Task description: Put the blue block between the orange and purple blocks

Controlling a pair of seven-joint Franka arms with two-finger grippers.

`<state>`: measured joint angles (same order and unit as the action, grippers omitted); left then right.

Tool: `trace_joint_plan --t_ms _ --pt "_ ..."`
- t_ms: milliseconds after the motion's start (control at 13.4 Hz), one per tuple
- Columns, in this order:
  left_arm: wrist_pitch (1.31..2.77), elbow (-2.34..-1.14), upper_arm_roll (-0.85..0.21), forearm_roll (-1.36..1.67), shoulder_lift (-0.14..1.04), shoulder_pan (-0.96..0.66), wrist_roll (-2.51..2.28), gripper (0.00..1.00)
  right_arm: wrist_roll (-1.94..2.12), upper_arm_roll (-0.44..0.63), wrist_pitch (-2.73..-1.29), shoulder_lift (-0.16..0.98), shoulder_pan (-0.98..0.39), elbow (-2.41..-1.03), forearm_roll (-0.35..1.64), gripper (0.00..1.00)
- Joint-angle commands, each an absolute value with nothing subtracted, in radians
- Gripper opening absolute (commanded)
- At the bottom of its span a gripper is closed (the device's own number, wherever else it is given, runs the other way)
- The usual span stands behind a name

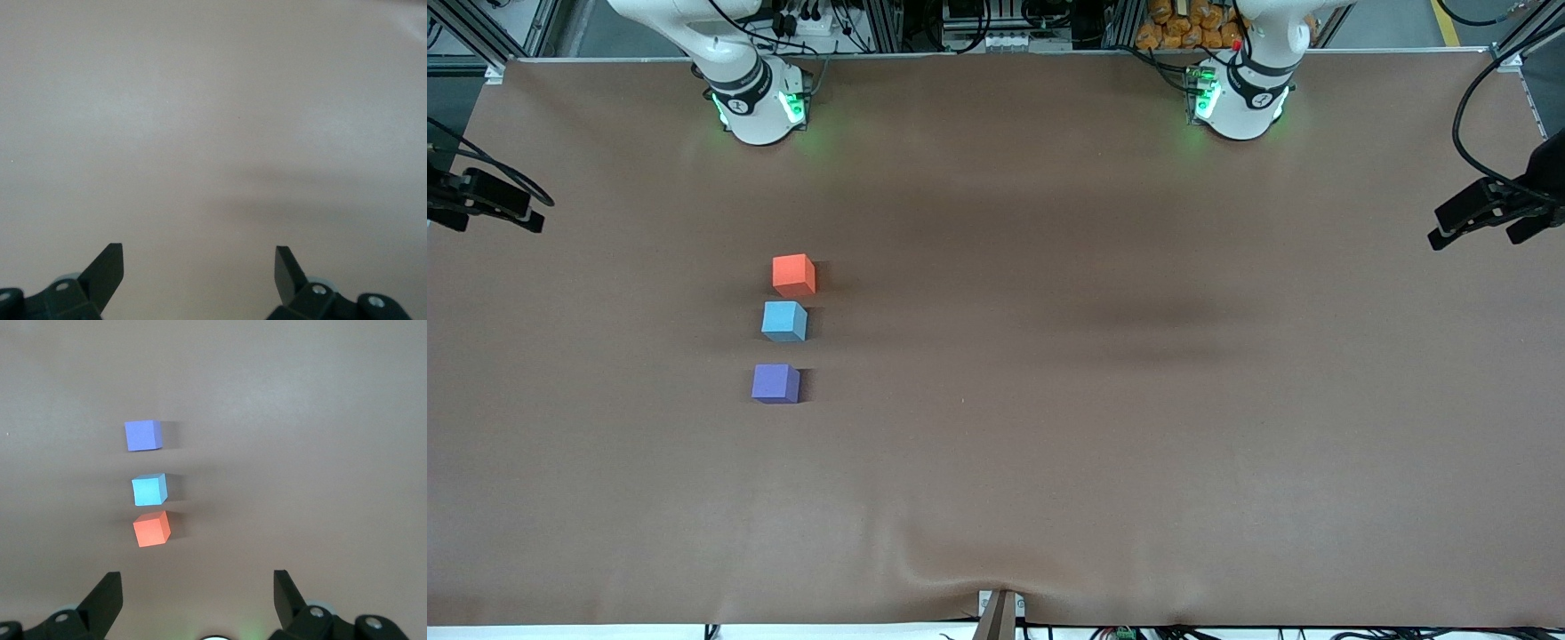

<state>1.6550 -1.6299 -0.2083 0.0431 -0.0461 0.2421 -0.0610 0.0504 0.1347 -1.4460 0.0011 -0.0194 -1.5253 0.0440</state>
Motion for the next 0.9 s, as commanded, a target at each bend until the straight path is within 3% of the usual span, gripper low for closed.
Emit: trace_joint_plan --t_ms 0,824 --pt "1.637 -1.608 -0.218 0.037 -0.025 0.252 -0.040 1.00 0.046 0.118 -1.424 -0.005 0.002 -1.519 0.028 1.00" --pt "1.548 -1.539 -0.308 0.009 -0.032 0.235 0.101 1.00 0.040 0.109 -1.387 -0.008 0.003 -1.508 0.029 1.00"
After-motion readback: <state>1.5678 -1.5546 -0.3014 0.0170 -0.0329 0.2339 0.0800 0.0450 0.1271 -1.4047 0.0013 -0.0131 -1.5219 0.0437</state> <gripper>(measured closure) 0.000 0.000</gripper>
